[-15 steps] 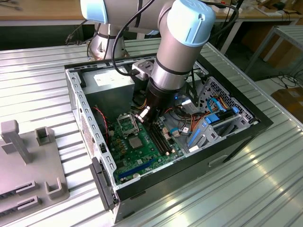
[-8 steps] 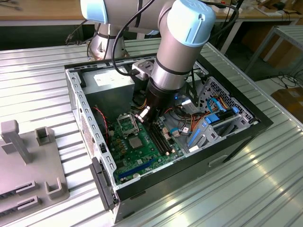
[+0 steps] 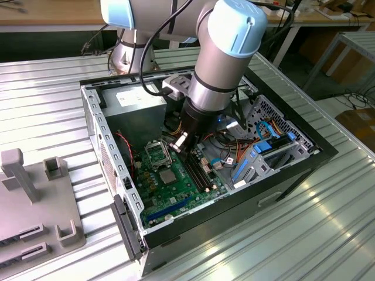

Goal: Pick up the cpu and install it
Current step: 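Close the cpu cover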

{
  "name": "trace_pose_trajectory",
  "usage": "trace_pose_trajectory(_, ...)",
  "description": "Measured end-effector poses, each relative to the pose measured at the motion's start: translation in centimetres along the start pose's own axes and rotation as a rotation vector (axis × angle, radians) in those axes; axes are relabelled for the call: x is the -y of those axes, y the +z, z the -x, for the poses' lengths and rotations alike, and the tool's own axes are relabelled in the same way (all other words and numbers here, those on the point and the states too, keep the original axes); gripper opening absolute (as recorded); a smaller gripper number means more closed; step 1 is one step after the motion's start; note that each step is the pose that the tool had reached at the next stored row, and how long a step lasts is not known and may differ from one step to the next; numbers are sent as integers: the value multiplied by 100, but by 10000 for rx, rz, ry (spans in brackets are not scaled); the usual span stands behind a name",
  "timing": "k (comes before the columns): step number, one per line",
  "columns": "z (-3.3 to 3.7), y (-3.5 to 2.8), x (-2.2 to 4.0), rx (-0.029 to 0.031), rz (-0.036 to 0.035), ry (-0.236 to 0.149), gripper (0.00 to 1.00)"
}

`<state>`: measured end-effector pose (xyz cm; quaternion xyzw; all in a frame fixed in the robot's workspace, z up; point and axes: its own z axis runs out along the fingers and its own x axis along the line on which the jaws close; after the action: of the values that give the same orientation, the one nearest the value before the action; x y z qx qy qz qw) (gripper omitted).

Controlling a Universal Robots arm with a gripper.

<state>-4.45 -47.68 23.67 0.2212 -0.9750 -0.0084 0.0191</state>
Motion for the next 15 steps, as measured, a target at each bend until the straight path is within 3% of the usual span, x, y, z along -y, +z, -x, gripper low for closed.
trace_pose_trajectory(3, 4, 0, 2, -14, -19, -568, 11)
trace_pose_trajectory(5, 7, -25, 3, -22, -21, -602, 11)
trace_pose_trajectory(7, 7, -101, 0, -83, 14, -603, 11)
trace_pose_trajectory(9, 10, -154, -9, -107, 27, -602, 11)
trace_pose_trajectory(15, 10, -159, -10, -107, 29, -603, 11)
